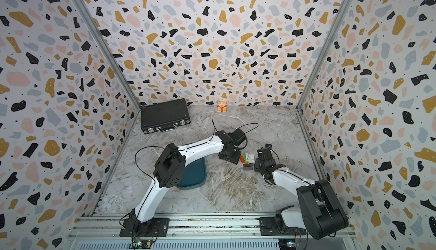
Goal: Put the usb flash drive into the storage box
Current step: Adjust the USB flash at the center of the board.
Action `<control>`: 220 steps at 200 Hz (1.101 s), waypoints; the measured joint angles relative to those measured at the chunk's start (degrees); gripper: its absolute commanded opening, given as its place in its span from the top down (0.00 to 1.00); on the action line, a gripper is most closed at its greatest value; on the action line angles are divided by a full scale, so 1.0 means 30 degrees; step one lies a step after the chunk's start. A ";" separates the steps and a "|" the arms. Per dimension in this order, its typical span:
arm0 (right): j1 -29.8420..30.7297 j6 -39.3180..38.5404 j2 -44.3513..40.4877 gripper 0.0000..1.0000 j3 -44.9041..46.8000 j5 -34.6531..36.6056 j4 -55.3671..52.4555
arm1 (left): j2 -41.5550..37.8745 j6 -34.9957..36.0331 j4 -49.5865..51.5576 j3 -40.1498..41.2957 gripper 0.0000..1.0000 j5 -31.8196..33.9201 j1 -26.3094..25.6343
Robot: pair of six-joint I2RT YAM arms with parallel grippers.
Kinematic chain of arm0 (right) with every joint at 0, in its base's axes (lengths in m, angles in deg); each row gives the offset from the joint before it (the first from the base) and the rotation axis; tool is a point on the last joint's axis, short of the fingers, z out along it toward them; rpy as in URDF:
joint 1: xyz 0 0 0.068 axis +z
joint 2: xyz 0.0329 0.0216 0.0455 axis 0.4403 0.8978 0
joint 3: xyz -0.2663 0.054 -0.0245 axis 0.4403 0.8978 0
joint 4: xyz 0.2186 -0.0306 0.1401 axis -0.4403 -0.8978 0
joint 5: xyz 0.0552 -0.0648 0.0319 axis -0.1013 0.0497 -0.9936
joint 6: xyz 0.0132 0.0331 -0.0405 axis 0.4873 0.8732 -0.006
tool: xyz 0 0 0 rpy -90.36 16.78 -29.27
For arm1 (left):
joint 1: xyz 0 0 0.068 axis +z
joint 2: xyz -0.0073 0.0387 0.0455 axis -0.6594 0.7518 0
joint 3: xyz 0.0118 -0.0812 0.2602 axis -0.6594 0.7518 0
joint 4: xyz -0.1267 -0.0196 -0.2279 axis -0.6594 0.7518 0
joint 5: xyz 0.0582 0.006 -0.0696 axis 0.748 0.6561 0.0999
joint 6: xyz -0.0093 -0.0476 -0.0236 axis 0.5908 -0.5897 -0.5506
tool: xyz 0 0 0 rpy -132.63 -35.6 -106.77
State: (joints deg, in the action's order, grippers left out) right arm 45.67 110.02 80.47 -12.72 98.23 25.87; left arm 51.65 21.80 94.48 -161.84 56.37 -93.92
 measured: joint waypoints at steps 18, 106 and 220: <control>0.0029 -0.0044 0.0044 0.58 0.0000 0.0029 -0.0007 | 0.0204 -0.0474 -0.0277 -0.0816 0.37 -0.0219 0.0000; 0.0131 -0.0109 0.0080 0.58 0.0000 0.0109 -0.0080 | 0.3555 -0.1107 0.0248 -0.4248 0.36 0.0248 0.0000; 0.0248 -0.0262 0.0131 0.58 -0.0007 0.0182 -0.0080 | 0.3708 -0.0393 0.1421 -0.4459 0.42 0.1260 -0.0262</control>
State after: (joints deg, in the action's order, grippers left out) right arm 46.42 109.23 80.86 -12.74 98.78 25.63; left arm 62.78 20.62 98.74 -175.21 60.15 -94.70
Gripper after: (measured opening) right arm 0.418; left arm 0.584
